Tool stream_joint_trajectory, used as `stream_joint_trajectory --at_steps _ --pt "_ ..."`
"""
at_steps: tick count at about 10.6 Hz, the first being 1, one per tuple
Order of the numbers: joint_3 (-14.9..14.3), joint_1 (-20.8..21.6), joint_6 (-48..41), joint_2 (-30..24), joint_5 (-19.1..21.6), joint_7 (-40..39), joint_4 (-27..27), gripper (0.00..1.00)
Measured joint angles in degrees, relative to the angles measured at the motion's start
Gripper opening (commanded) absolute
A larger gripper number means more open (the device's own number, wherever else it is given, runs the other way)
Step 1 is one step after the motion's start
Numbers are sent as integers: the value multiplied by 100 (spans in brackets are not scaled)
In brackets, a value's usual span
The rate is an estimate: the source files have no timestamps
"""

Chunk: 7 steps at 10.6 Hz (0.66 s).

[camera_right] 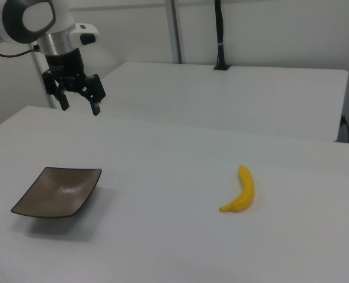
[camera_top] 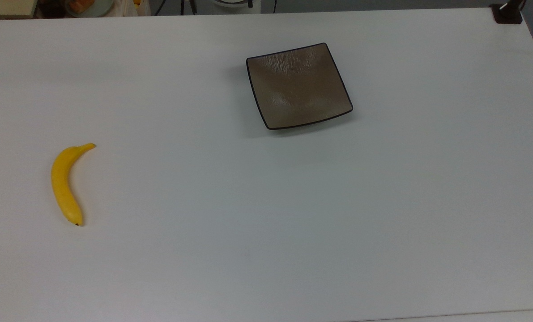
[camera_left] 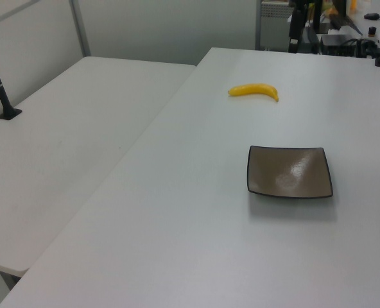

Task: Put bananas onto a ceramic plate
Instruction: 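Move the gripper from rest toward the yellow banana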

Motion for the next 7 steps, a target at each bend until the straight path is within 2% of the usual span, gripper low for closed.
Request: stream_joint_trajectory --at_steps 7 --pt "-2 -18 10 14 0 -312 -11 100"
